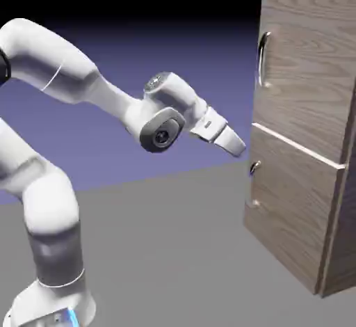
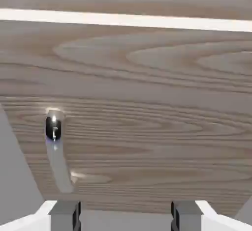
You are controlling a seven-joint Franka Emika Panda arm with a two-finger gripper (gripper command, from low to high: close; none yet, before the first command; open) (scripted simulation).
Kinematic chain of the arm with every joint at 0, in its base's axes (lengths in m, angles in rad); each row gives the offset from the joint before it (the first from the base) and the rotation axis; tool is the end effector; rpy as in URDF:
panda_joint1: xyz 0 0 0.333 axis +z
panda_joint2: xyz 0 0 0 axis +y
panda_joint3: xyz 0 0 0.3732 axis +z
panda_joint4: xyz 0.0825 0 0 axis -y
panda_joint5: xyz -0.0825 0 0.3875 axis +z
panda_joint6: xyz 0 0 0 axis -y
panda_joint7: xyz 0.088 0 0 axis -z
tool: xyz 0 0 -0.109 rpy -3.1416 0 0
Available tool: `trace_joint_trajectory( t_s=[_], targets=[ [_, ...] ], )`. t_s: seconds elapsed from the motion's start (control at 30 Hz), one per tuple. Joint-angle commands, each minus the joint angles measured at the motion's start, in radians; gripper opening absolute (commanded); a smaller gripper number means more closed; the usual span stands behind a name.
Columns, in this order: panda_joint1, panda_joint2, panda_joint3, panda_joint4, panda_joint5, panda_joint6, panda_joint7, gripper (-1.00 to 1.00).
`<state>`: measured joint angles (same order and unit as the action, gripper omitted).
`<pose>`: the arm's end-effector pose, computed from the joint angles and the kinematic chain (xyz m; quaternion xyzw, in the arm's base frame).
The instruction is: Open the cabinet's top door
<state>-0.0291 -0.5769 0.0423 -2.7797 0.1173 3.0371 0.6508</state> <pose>0.3666 -0.0023 0.5200 -0.8514 0.3329 -0.3771 0.1483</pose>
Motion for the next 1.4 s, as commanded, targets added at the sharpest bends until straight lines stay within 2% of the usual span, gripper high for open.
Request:
trace_joint_trajectory(
  t_s=[0.0, 1.37],
  targets=[
    [-0.015, -0.003, 0.016, 0.011, 0.044, 0.000, -0.033, 0.00],
    [-0.639, -0.107, 0.659, 0.472, 1.827, 0.001, -1.405, 0.00]
  ],
)
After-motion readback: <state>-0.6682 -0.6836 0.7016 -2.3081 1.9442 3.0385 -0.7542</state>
